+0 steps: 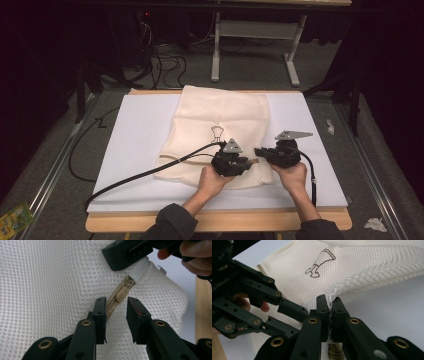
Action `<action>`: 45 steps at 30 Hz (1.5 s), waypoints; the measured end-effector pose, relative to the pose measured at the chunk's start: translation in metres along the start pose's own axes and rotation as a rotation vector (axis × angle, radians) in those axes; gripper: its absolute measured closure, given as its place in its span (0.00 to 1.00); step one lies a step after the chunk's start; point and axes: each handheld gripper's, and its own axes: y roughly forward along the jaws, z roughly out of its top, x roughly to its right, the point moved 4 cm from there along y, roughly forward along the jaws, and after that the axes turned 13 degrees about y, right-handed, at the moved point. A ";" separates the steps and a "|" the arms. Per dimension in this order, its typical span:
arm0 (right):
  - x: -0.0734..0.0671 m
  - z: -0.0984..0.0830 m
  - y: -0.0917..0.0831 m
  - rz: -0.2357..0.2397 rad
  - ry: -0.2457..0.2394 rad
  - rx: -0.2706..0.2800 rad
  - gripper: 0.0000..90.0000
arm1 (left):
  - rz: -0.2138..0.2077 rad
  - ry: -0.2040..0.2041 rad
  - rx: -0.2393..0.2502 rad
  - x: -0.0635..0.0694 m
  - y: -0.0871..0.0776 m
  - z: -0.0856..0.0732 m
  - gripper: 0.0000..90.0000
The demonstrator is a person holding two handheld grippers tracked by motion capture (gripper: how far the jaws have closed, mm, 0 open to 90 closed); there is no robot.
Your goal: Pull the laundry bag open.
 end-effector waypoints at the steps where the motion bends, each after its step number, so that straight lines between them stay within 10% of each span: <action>1: 0.000 0.000 0.000 -0.001 -0.001 0.002 0.98 | -0.005 -0.004 -0.002 0.000 0.001 -0.001 0.77; 45: 0.000 -0.003 0.004 0.021 -0.022 -0.007 0.98 | -0.013 0.064 0.003 0.009 -0.003 0.005 0.96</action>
